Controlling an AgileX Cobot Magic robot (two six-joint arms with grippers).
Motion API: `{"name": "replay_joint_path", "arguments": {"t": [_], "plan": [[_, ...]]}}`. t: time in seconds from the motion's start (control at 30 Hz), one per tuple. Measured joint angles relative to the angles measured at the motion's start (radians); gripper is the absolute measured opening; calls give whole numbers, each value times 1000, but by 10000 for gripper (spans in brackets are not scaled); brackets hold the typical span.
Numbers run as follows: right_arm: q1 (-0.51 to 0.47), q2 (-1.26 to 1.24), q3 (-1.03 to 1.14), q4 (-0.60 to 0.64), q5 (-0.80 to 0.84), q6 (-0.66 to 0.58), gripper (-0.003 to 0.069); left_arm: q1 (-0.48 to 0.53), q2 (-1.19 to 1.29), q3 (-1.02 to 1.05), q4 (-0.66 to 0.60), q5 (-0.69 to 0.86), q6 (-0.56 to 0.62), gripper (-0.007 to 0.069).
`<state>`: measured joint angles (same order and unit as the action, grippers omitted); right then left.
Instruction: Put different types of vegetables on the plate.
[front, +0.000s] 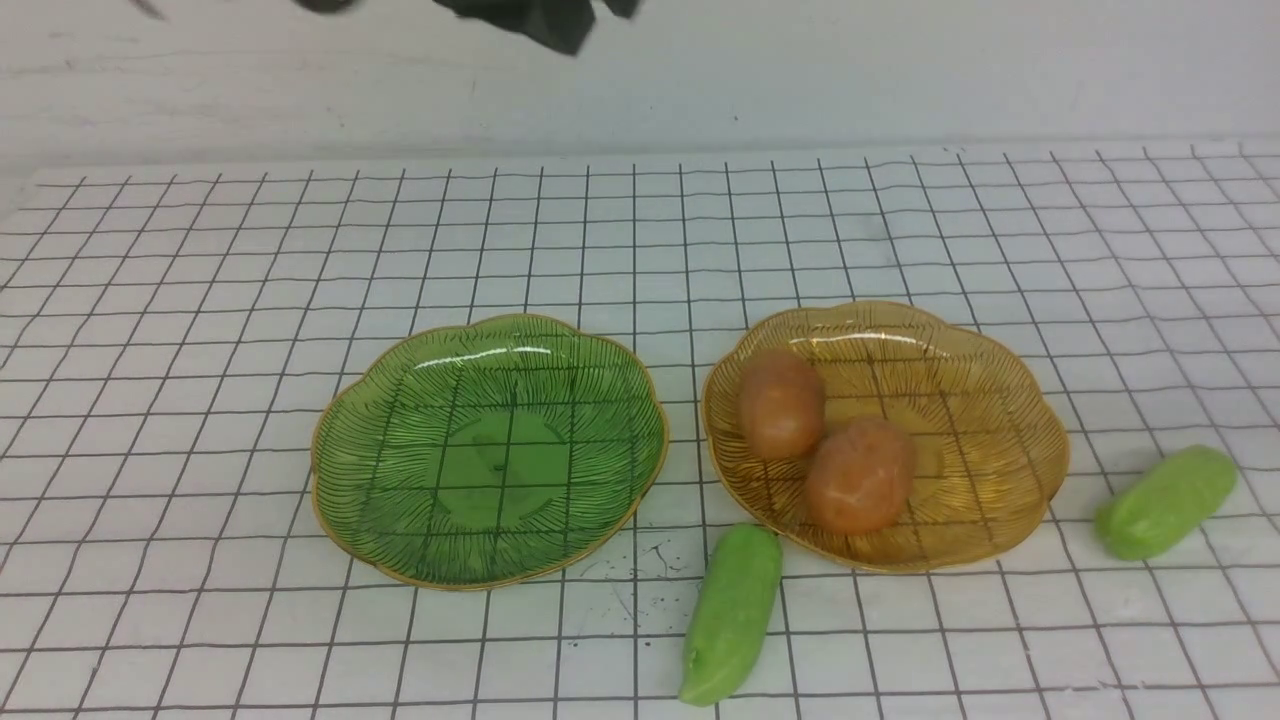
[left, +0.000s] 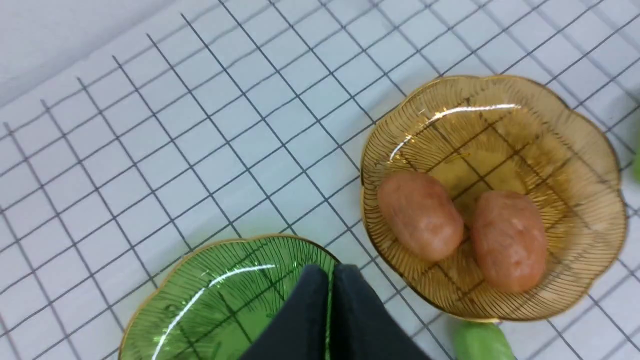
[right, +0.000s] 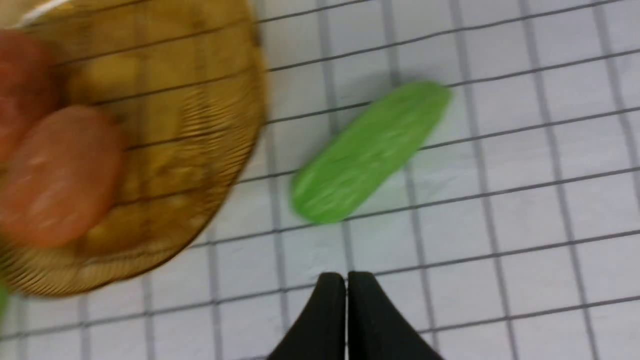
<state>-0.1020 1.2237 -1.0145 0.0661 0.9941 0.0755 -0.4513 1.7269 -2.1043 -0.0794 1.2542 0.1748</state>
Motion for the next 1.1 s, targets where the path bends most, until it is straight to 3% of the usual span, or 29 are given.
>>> {"name": "replay_joint_path", "arguments": {"t": [0.13,0.23,0.27,0.4,0.53,0.6,0.83,0.93,1.0,1.07,1.1], "plan": [[0,96,-24,-36,-50,46,60,0,-86,94,-15,3,14,-8],[0,199,-52,-36,-105,85,167,0,-196,240,-16,4,22,-8],[0,253,-72,-32,-117,114,253,0,-223,277,-16,4,28,-8],[0,401,-145,-20,-121,210,456,0,-327,418,-3,5,51,-8],[0,507,-208,-2,-90,264,575,0,-385,502,32,6,55,-8],[0,552,-235,1,-66,280,597,0,-405,528,48,6,55,-8],[0,682,-286,5,25,307,615,0,-442,557,99,7,46,-8],[0,713,-286,18,35,304,584,0,-454,557,113,7,43,-8],[0,716,-287,20,35,298,548,0,-457,557,114,7,40,-8],[0,716,-300,21,45,264,400,0,-458,557,115,7,38,-8],[0,716,-314,21,55,246,365,0,-458,557,115,7,38,-8]]}}
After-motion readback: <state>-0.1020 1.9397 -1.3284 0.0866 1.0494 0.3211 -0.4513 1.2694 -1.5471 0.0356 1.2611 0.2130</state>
